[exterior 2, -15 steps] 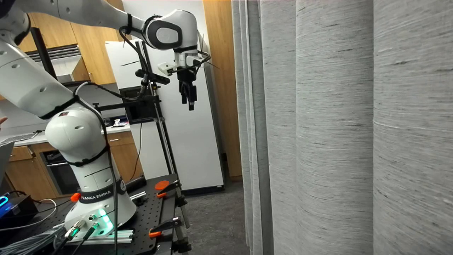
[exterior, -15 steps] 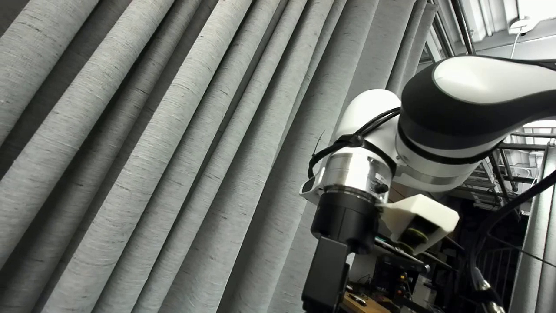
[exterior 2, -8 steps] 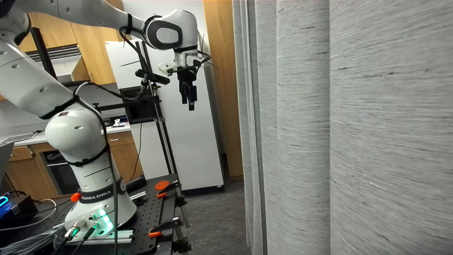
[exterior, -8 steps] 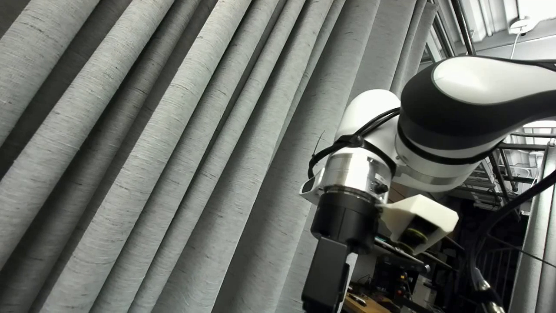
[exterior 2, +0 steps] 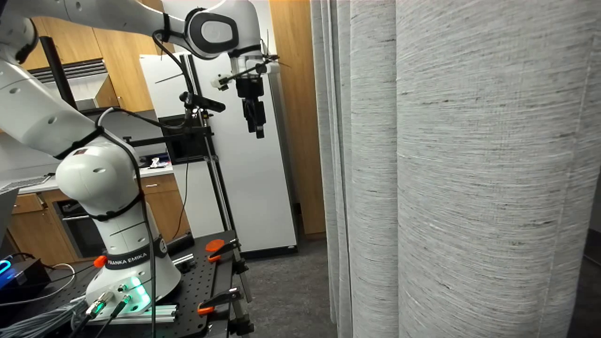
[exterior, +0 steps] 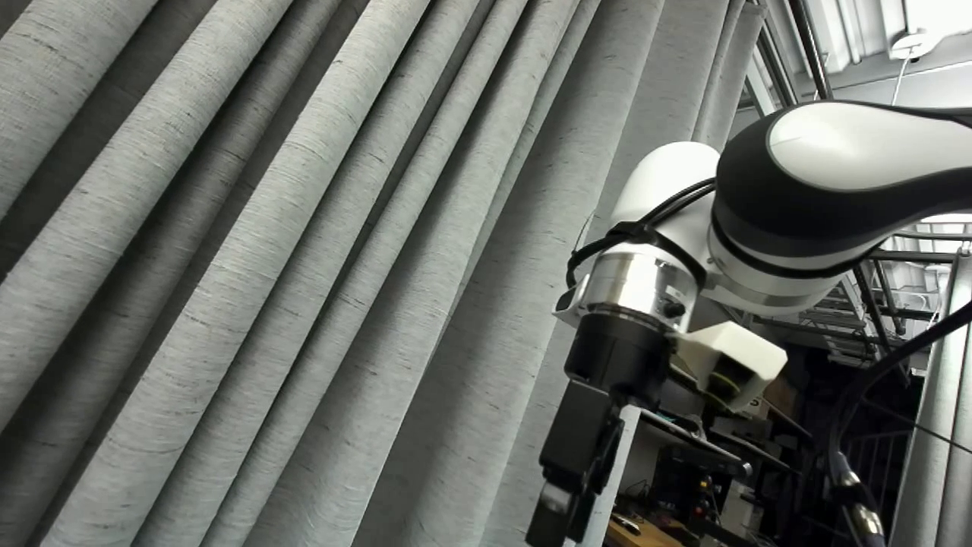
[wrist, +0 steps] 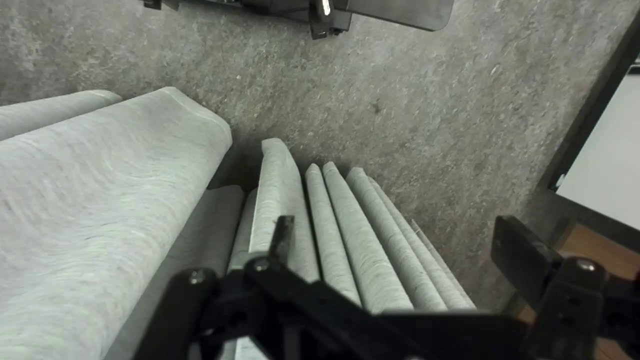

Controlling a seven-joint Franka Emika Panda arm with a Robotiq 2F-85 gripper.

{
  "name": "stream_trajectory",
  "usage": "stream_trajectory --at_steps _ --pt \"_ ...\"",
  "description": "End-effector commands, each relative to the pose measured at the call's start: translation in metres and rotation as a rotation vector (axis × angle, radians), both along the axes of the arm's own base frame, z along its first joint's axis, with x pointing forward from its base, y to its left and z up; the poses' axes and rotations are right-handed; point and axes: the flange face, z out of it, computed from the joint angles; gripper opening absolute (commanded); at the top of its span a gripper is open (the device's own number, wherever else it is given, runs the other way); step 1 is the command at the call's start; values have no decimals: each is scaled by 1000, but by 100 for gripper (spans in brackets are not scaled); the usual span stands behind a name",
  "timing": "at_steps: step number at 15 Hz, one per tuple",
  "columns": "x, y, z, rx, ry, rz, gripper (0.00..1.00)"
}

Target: Pull the curtain to the left

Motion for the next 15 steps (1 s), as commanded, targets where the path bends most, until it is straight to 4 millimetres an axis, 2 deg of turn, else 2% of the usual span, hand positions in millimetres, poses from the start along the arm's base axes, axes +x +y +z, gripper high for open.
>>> stream_trajectory --at_steps 1,4,6,7,9,15 --pt "-19 -34 34 -59 -74 -91 100" --pt "-32 -70 57 -93 -123 -178 100" --pt "-39 -87 67 -103 -126 -215 100" --pt "-20 -73 53 -83 -109 -169 100" --pt "-27 -84 62 -83 -120 -194 100" --pt "-29 -84 64 -84 -125 -199 100"
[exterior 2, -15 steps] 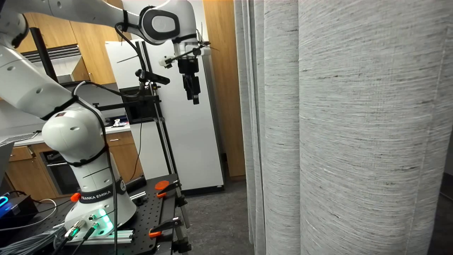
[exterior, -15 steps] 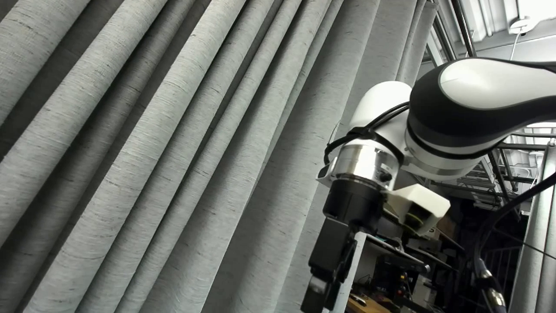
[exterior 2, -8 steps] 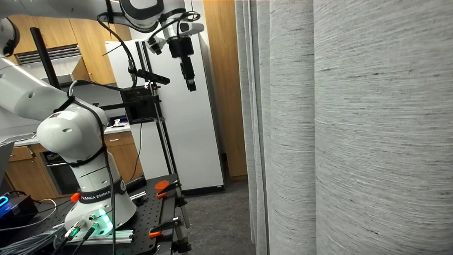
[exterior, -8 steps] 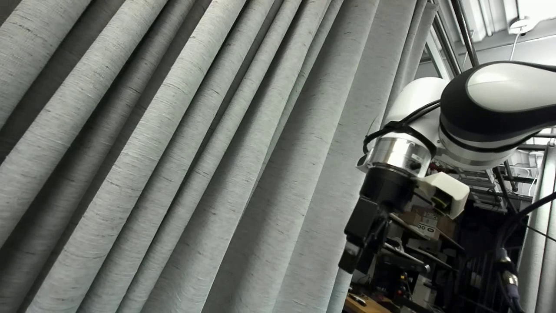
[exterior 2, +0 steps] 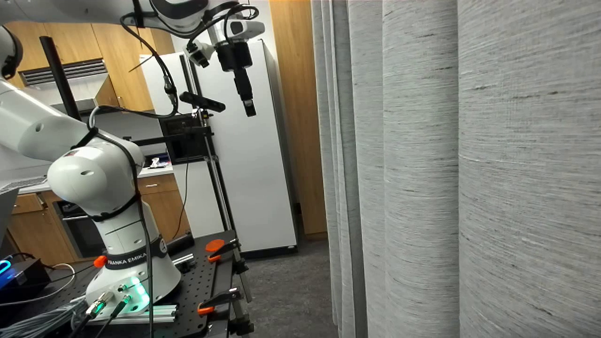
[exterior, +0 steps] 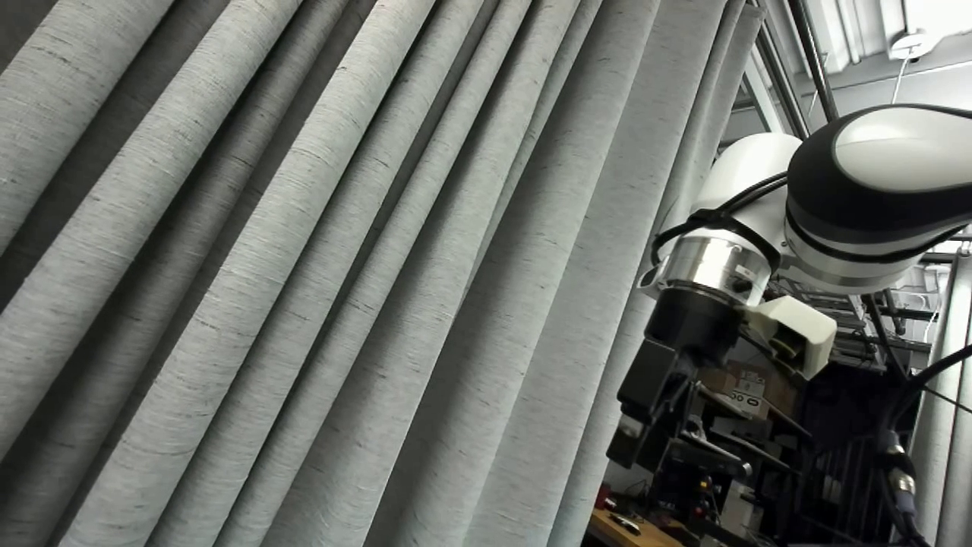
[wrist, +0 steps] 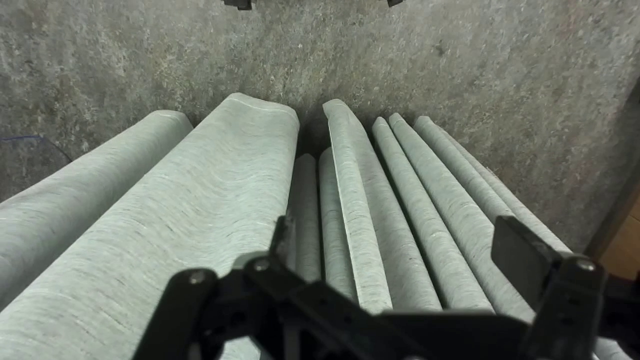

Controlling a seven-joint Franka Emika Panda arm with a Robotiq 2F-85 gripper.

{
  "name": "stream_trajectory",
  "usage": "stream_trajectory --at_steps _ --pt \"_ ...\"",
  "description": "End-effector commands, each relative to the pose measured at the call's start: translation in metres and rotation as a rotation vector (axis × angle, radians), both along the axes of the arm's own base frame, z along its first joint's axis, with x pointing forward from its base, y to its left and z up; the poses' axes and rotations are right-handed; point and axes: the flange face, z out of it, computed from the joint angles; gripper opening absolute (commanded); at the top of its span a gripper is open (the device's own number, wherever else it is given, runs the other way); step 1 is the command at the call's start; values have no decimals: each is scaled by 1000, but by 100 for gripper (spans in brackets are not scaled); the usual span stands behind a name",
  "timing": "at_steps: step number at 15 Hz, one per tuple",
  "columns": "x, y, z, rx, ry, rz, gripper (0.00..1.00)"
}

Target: Pull the curtain to the left

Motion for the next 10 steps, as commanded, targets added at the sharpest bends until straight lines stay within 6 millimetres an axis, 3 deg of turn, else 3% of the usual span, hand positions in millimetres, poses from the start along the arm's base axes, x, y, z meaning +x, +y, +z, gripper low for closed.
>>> stream_trajectory --at_steps 1,5,10 --pt "0 0 0 0 1 0 100" --pt "8 -38 -2 -1 8 -73 100" --pt "13 -125 4 -13 -12 -227 100"
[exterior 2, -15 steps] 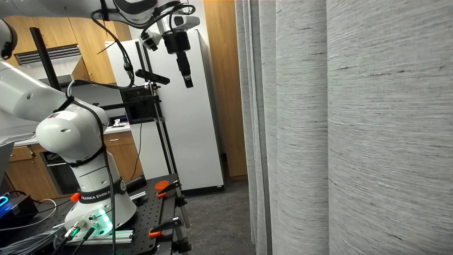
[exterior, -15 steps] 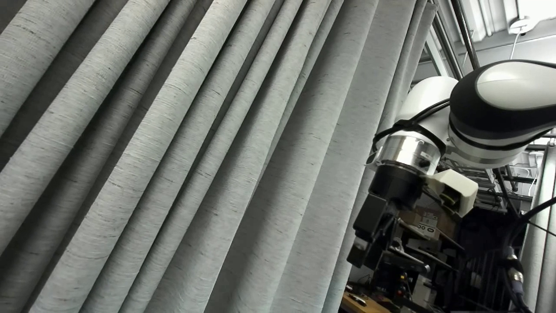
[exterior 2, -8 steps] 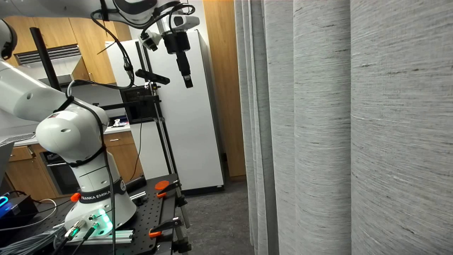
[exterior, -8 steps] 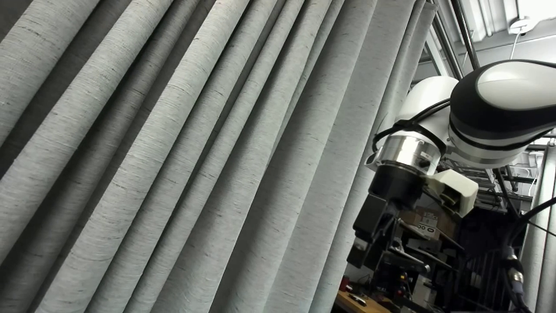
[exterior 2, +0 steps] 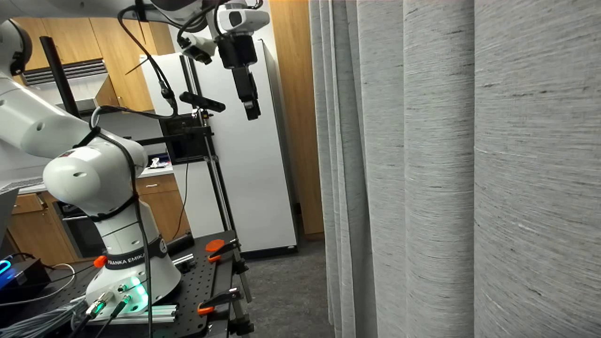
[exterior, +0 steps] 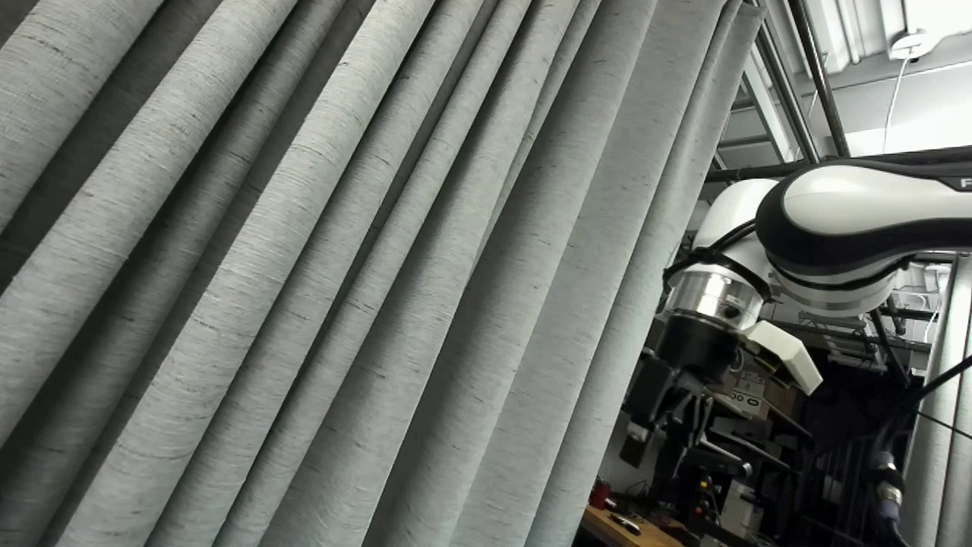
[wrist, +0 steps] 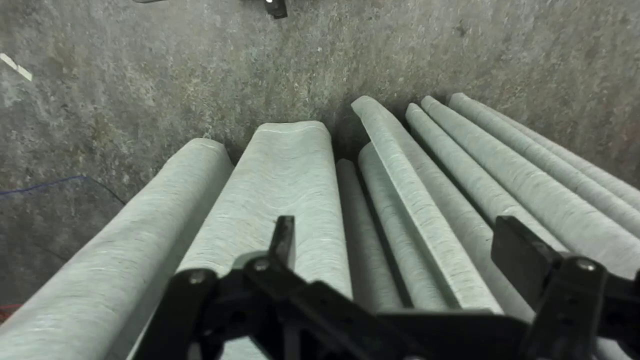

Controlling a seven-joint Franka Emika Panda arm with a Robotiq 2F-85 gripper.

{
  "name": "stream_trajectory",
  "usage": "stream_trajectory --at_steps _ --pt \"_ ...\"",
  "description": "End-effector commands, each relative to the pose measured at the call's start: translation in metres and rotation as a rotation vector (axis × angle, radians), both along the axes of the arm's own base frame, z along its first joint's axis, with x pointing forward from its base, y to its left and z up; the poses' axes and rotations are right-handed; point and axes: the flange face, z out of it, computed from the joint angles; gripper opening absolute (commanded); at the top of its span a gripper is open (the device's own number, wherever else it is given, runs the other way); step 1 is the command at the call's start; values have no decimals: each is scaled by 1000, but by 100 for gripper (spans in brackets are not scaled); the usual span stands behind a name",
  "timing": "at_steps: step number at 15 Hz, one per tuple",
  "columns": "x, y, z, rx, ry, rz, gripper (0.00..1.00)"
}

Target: Pull the curtain to the left

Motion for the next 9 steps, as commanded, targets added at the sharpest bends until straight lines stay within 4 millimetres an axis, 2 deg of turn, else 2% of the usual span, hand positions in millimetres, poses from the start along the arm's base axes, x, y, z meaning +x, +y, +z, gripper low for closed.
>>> stream_trajectory --at_steps 1,5,7,8,9 --pt "5 -63 9 -24 -26 -101 100" --pt "0 -138 21 -47 -80 -263 100" --pt "-8 -167 29 -17 -123 -346 100" --pt "-7 -146 18 -18 -95 -294 100" --pt "-9 -154 19 -15 -100 -310 100"
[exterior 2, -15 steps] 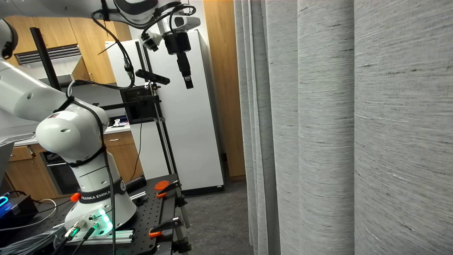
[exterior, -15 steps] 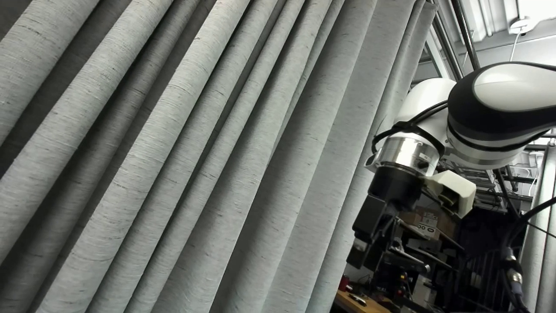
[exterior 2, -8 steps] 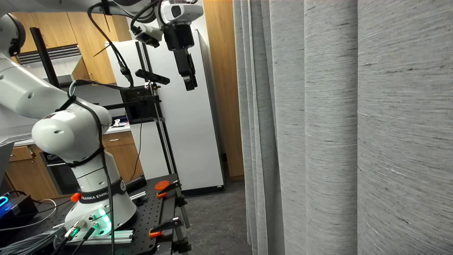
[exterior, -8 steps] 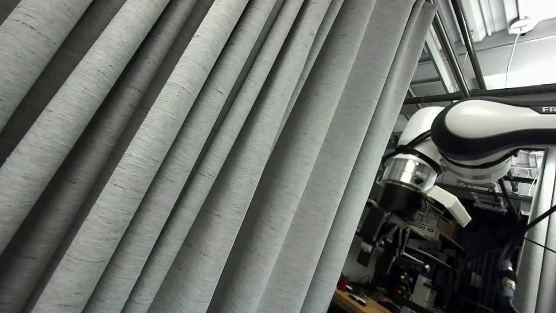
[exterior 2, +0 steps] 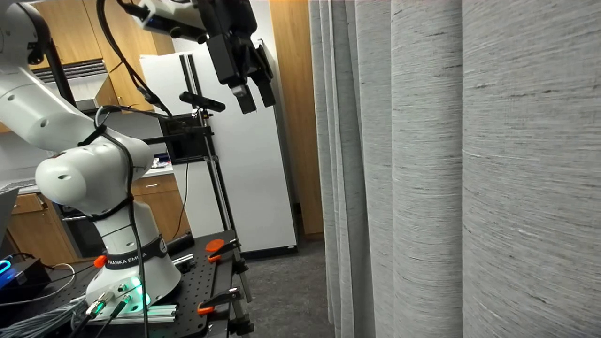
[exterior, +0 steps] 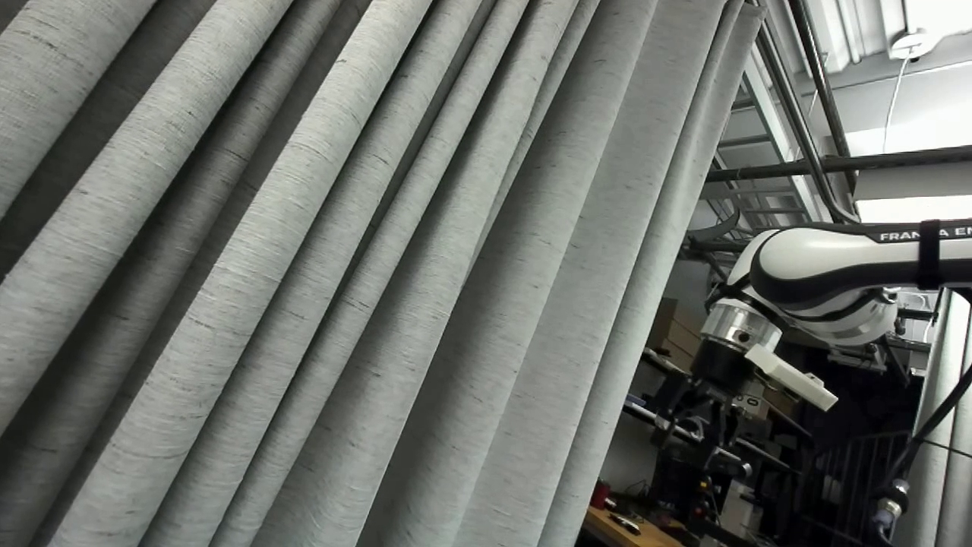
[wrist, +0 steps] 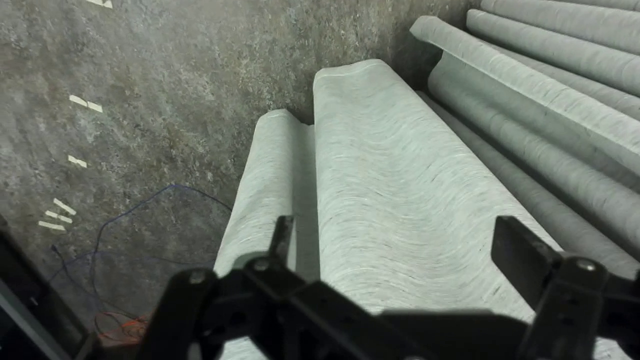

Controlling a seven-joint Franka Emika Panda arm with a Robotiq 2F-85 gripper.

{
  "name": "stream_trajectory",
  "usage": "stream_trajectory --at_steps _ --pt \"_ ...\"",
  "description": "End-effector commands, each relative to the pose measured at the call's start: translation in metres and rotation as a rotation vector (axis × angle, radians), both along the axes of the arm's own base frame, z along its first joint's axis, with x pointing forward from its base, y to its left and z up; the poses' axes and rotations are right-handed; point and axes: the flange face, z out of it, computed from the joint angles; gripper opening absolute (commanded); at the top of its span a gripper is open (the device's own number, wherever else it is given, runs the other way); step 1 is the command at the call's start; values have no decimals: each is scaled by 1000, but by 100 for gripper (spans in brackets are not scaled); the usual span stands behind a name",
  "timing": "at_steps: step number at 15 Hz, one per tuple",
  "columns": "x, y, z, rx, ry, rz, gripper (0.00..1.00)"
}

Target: Pull the curtain to the left

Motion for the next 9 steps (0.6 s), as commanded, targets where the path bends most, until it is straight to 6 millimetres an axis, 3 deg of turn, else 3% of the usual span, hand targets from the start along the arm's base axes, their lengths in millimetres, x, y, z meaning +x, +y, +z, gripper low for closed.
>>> stream_trajectory --at_steps 1,6,9 --pt "0 -1 -1 2 3 0 100" --pt "5 9 -4 -22 8 8 100" --pt "15 -9 -2 -25 10 -30 100"
